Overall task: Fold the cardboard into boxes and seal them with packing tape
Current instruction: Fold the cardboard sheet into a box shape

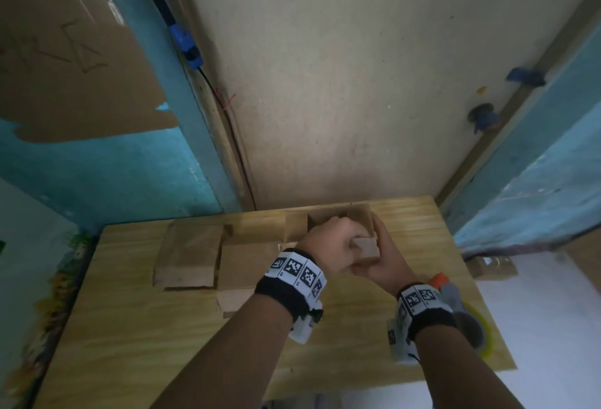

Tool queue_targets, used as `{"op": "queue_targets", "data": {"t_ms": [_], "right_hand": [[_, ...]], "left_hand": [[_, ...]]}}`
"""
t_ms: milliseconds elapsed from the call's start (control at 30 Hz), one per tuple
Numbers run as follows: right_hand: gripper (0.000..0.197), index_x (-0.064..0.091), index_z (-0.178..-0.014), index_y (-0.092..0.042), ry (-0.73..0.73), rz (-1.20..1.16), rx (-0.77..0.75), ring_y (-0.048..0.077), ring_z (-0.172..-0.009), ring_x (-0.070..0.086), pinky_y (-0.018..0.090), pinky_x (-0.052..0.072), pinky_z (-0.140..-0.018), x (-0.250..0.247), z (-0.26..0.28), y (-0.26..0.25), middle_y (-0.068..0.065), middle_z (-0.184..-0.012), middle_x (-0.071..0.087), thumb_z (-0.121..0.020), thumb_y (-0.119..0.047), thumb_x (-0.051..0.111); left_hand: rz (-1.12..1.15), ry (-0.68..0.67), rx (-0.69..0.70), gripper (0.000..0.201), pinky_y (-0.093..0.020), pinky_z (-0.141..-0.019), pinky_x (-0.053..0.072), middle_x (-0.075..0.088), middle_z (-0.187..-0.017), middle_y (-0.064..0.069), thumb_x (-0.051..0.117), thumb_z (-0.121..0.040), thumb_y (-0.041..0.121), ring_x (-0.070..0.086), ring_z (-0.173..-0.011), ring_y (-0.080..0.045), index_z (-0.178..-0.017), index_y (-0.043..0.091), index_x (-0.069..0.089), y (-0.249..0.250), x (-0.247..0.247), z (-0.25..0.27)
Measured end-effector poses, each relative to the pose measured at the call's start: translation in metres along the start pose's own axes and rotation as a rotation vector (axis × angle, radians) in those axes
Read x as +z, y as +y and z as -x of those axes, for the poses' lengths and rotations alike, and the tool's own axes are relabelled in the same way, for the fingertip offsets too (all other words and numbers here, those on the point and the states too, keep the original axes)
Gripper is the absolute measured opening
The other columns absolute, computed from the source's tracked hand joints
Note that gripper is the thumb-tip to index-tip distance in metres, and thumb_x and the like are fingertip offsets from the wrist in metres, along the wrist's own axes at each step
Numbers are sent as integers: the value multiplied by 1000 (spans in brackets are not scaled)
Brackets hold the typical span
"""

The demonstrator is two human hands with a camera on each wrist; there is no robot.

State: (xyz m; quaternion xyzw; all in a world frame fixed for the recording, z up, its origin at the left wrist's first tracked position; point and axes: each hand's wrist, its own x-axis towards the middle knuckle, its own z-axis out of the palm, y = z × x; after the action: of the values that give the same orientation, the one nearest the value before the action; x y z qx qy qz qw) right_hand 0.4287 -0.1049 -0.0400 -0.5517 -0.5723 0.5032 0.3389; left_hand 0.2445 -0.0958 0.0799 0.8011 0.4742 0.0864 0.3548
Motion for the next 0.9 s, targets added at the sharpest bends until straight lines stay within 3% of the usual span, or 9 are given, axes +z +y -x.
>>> {"op": "queue_targets", "data": {"t_ms": [100,167,267,400,467,533,633,767,900], "right_hand": [[105,43,-144,-36,-11,19,65,17,-126,62,20,57,-86,5,9,12,-7,-141,58,-57,-26,102],[90,48,-139,-29,17,30,82,23,-121,64,22,59,-78,7,13,19,-5,-136,59,-63,-27,97],[110,32,-159,-32,-29,9,117,12,-118,64,22,60,-77,10,16,18,-4,-141,55,-72,-10,96],[130,16,-168,-24,-109,-35,104,0,-128,60,23,58,-95,9,14,12,-7,-152,50,-69,-3,98],[134,14,-169,-26,-134,-47,119,4,-132,58,29,60,-96,8,14,6,-3,-157,47,-66,-12,99],[132,11,-169,-35,-180,-32,139,-2,-131,54,21,60,-90,8,14,0,-6,-158,44,-71,-16,97],[129,7,-168,-39,-252,-18,142,-13,-121,57,15,57,-85,7,13,-5,-10,-152,48,-78,-5,93],[118,8,-166,-41,-233,-41,182,-12,-110,64,16,57,-84,10,13,-5,-14,-137,53,-85,-2,85],[78,34,-154,-50,-99,-99,250,14,-123,61,40,60,-96,11,9,-2,-6,-137,60,-96,-22,78]], "left_hand": [[-85,12,-26,25,-44,-86,58,69,-113,-4,61,-97,18,66,-100,-24,-120,26,66,-4,13,-2],[-99,87,-27,27,-42,-89,54,65,-117,-5,57,-99,19,64,-105,-25,-124,27,62,-10,23,0],[-31,78,-38,24,-41,-91,53,67,-118,-1,55,-100,19,61,-109,-24,-123,26,61,-20,33,1],[-398,124,95,43,-44,-98,38,51,-132,2,48,-102,39,45,-118,-21,-144,42,45,-35,55,-3],[-521,107,39,52,-47,-100,37,40,-142,1,31,-101,57,43,-123,-23,-153,50,29,-48,64,-3],[-546,51,-16,63,-50,-106,35,29,-154,-1,12,-96,63,39,-134,-26,-157,48,19,-61,70,-1],[-592,6,45,64,-50,-115,29,25,-160,-6,16,-100,57,32,-142,-29,-161,37,17,-71,76,-1],[-435,153,74,65,-37,-116,35,36,-147,-3,53,-91,31,41,-133,-22,-153,17,35,-70,75,2],[-5,268,51,43,-16,-95,39,39,-126,8,57,-83,4,44,-111,-7,-121,21,48,-71,74,6]]}}
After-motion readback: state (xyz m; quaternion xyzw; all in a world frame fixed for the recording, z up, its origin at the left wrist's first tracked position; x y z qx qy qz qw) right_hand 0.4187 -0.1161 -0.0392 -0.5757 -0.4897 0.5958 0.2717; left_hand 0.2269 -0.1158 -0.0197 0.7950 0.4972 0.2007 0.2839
